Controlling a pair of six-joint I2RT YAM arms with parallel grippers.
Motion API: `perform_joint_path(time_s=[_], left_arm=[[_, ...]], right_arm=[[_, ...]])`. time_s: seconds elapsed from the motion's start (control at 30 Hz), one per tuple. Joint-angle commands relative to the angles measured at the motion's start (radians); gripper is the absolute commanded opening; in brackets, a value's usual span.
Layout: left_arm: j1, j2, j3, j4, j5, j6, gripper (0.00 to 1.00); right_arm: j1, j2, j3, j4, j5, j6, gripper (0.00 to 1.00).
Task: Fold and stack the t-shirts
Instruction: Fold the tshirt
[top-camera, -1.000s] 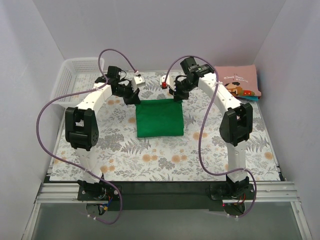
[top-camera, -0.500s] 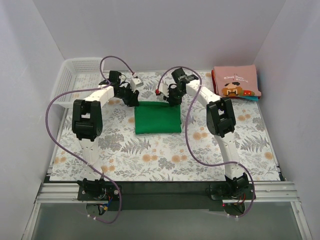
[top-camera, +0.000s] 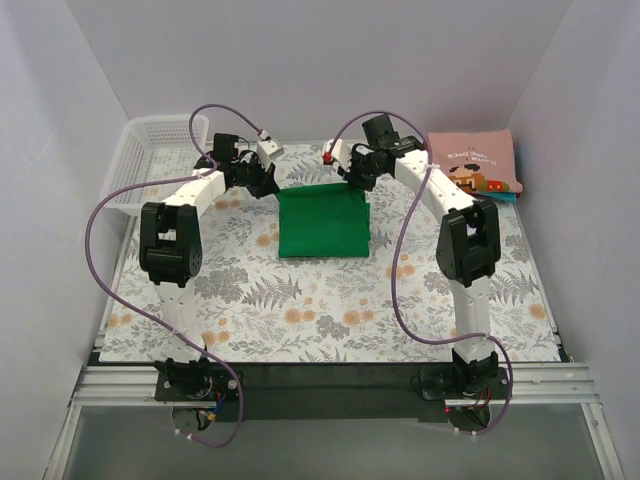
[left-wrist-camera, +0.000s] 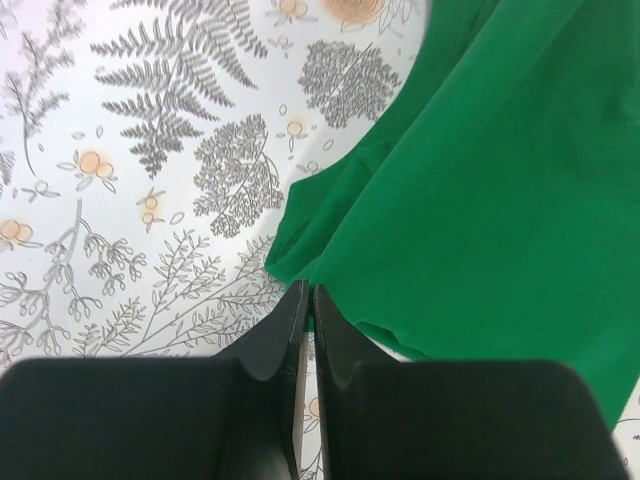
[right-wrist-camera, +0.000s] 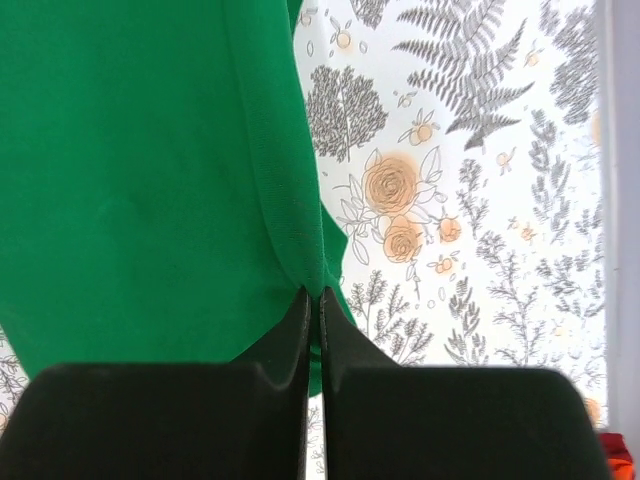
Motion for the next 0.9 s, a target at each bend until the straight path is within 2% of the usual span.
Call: perform_joint_path(time_s=[0.0,0.2,0.33,0.6,0.87], left_arm=[[0.002,-0.083,-0.003,0.029,0.031,-0.008,0.01],[-0.006,-0.040,0.018,0.064,0.045,-0.017,0.00],[-0.007,-0.046,0.017,0.112,0.070,-0.028,0.00],[-0.015,-0.099,0.004,0.148,0.111,-0.055,0.00],[-0.026,-0.034,0.009,0.220,0.093,-0.071,0.00]], right_arm=[[-0.011,-0.023,-0.034,0.026,0.001,-0.008,0.01],[-0.031,0.052,0.016,0.028,-0.009,0.023,0.01],[-0.045,0.029,0.033,0.028,-0.035,0.035,0.01],[-0.048,-0.084,-0.045,0.028,-0.071,0.043,0.01],[-0.091,-0.025,-0.051,0.024,-0.060,0.049,0.01]])
